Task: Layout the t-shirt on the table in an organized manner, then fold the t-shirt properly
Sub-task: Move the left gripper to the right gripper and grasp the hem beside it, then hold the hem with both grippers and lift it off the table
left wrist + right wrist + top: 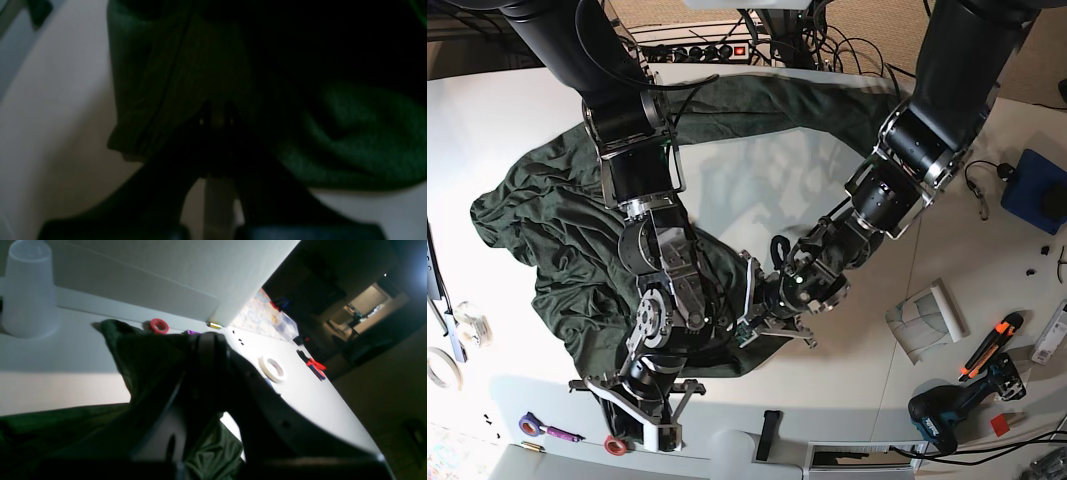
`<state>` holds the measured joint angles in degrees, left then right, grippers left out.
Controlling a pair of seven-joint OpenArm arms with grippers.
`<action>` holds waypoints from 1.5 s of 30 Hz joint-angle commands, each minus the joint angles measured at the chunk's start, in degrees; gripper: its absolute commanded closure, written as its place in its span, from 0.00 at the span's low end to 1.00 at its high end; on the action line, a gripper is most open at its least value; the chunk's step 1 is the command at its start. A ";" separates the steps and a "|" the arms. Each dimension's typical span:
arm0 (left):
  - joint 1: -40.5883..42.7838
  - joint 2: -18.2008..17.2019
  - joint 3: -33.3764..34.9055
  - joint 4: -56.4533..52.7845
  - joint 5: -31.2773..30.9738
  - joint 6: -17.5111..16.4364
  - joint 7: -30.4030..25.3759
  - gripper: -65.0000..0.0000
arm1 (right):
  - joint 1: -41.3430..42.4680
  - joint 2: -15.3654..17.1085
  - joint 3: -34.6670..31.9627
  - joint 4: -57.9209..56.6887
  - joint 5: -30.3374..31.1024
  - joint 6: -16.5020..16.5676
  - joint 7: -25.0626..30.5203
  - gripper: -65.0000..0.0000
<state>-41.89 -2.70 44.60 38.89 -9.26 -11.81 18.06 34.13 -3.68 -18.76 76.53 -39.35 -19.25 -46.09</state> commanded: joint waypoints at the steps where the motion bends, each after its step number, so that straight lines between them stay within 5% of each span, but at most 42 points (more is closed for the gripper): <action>1: -0.79 -1.16 0.61 -0.15 0.68 -0.39 4.48 1.00 | 2.08 -0.13 0.07 1.03 -0.48 -0.04 1.84 1.00; 8: -0.44 -6.58 1.51 0.76 -6.71 -6.36 13.94 1.00 | 2.08 -0.13 0.07 1.03 3.02 1.40 4.20 1.00; 15: 4.92 -14.80 1.36 14.78 -16.37 -12.17 21.64 1.00 | 2.08 -0.31 0.04 1.03 10.93 8.00 4.98 1.00; 25: 18.97 -24.17 1.33 39.32 -17.86 -10.27 25.59 1.00 | 2.05 -0.61 0.04 1.03 19.10 14.16 7.28 1.00; 31: 26.10 -25.92 0.50 47.15 -17.84 -10.32 26.10 1.00 | 2.05 -1.25 0.07 1.03 24.11 18.34 8.81 1.00; 39: 30.67 -25.90 -6.73 59.82 -17.92 -10.29 23.87 1.00 | 2.05 -2.67 0.04 1.03 24.57 19.93 10.36 1.00; 45: 30.60 -25.88 -17.35 66.88 -21.92 -10.60 20.96 0.75 | 2.05 -2.67 0.07 1.03 24.55 19.93 10.29 1.00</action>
<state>-10.83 -28.23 27.33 105.25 -30.76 -22.35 39.31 34.13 -5.96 -18.81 76.51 -14.48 1.23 -37.54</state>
